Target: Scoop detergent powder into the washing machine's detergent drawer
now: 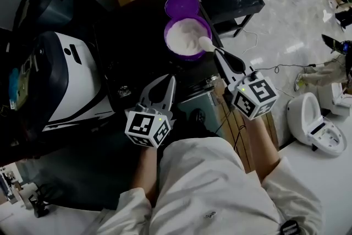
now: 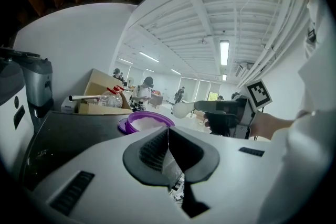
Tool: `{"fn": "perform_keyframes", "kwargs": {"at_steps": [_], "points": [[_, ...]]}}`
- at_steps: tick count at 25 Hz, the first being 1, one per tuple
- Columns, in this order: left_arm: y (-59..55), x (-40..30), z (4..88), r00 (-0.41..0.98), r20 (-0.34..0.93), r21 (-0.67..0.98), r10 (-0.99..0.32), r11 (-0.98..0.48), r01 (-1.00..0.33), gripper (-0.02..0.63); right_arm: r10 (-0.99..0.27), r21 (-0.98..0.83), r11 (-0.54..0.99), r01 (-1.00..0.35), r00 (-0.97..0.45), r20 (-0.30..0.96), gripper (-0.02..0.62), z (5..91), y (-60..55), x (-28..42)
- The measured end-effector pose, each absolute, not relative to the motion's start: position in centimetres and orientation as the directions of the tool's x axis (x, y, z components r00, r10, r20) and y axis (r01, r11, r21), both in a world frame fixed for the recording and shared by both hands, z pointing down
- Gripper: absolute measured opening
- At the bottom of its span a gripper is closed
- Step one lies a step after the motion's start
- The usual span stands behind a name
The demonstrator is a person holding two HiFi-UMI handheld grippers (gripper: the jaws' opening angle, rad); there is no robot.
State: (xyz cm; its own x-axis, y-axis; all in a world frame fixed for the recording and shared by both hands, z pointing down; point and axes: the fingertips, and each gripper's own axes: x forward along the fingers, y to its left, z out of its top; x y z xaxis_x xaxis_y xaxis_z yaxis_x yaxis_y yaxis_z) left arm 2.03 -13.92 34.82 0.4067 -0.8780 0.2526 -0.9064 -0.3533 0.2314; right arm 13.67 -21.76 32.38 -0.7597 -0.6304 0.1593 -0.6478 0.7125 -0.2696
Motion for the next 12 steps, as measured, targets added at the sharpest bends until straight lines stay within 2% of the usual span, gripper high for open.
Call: {"fn": "perform_keyframes", "kwargs": {"at_steps": [12], "points": [[-16.7,0.6,36.0,0.469,0.272,0.256,-0.84,-0.406,-0.877,0.02,-0.68,-0.142,0.675,-0.724,-0.685,0.262,0.015,33.9,-24.5,12.0]]}}
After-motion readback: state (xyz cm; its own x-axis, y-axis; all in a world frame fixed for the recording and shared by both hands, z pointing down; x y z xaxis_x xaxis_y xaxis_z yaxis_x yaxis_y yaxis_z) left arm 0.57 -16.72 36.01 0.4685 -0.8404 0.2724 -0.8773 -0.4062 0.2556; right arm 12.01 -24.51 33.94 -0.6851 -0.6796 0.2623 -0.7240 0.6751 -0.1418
